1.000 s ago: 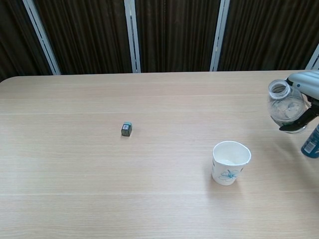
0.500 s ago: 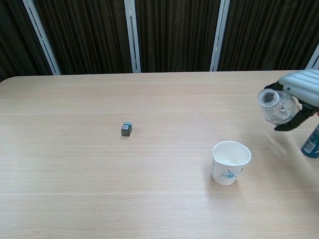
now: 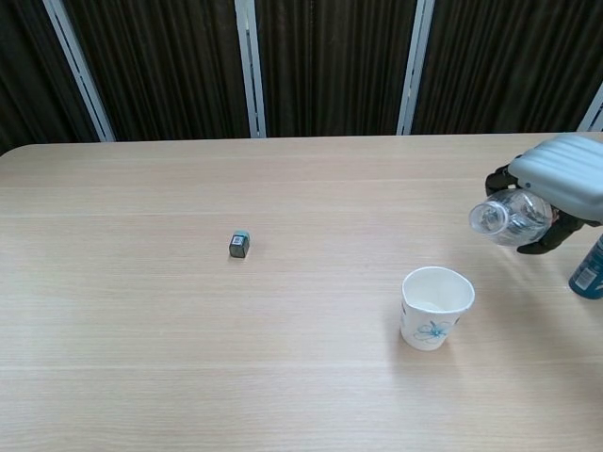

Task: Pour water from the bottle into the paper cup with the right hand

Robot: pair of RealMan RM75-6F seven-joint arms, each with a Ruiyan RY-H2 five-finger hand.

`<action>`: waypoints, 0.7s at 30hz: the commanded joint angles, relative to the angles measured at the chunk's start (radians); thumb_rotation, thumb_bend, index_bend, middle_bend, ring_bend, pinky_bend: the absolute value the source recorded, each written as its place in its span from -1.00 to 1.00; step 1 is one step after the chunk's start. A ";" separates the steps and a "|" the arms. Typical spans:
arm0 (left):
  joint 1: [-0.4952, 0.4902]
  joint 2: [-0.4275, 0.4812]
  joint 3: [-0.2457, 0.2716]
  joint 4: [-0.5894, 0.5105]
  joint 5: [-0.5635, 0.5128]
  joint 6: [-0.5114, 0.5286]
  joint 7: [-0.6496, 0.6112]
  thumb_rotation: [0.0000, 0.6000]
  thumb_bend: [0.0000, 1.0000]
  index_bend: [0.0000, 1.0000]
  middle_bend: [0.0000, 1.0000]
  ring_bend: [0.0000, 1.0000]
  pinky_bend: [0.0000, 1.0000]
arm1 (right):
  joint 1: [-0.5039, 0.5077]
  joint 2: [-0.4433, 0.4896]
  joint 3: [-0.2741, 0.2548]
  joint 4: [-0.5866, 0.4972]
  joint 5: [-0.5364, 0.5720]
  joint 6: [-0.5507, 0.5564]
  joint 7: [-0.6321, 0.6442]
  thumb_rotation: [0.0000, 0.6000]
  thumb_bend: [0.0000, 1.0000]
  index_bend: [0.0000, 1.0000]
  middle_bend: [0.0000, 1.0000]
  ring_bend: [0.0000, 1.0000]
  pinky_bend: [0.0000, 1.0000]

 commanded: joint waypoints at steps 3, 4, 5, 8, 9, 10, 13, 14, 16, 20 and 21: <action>-0.001 -0.001 0.000 0.000 -0.003 -0.004 0.003 1.00 -1.00 -0.87 -1.00 -1.00 -1.00 | 0.002 -0.018 0.000 0.005 -0.001 0.000 -0.049 1.00 -0.12 0.08 0.13 0.02 -0.12; -0.002 -0.001 0.000 0.000 -0.004 -0.005 0.004 1.00 -1.00 -0.87 -1.00 -1.00 -1.00 | 0.004 -0.021 0.001 0.004 0.001 -0.002 -0.058 1.00 -0.12 0.08 0.13 0.02 -0.12; -0.002 -0.002 0.000 0.000 -0.004 -0.005 0.005 1.00 -1.00 -0.87 -1.00 -1.00 -1.00 | 0.005 -0.023 0.002 0.004 0.003 -0.005 -0.068 1.00 -0.12 0.07 0.13 0.02 -0.11; -0.002 -0.002 0.000 -0.001 -0.006 -0.006 0.005 1.00 -1.00 -0.87 -1.00 -1.00 -1.00 | 0.009 -0.031 0.006 0.003 0.009 -0.012 -0.093 1.00 -0.12 0.08 0.13 0.02 -0.11; -0.002 -0.001 -0.001 -0.002 -0.007 -0.005 0.005 1.00 -1.00 -0.87 -1.00 -1.00 -1.00 | 0.010 -0.034 0.008 0.005 0.011 -0.014 -0.103 1.00 -0.12 0.08 0.13 0.02 -0.11; -0.002 -0.001 -0.001 -0.002 -0.008 -0.005 0.004 1.00 -1.00 -0.87 -1.00 -1.00 -1.00 | 0.011 -0.037 0.009 0.007 0.014 -0.015 -0.114 1.00 -0.11 0.08 0.13 0.02 -0.11; -0.002 -0.001 -0.002 -0.002 -0.010 -0.006 0.004 1.00 -1.00 -0.87 -1.00 -1.00 -1.00 | 0.010 -0.047 0.013 0.010 0.023 -0.017 -0.143 1.00 -0.09 0.08 0.13 0.03 -0.11; -0.002 -0.001 -0.002 -0.002 -0.011 -0.007 0.004 1.00 -1.00 -0.87 -1.00 -1.00 -1.00 | 0.009 -0.051 0.016 0.011 0.028 -0.016 -0.157 1.00 -0.08 0.08 0.13 0.03 -0.11; -0.003 -0.001 -0.002 -0.002 -0.012 -0.008 0.004 1.00 -1.00 -0.87 -1.00 -1.00 -1.00 | 0.009 -0.056 0.018 0.012 0.030 -0.013 -0.176 1.00 -0.08 0.08 0.13 0.03 -0.11; -0.004 -0.002 -0.002 -0.001 -0.013 -0.010 0.007 1.00 -1.00 -0.87 -1.00 -1.00 -1.00 | 0.009 -0.062 0.022 0.012 0.033 -0.007 -0.200 1.00 -0.08 0.08 0.14 0.03 -0.11; -0.004 -0.003 -0.002 -0.001 -0.014 -0.011 0.007 1.00 -1.00 -0.87 -1.00 -1.00 -1.00 | 0.010 -0.063 0.023 0.011 0.033 -0.006 -0.207 1.00 -0.07 0.08 0.14 0.03 -0.11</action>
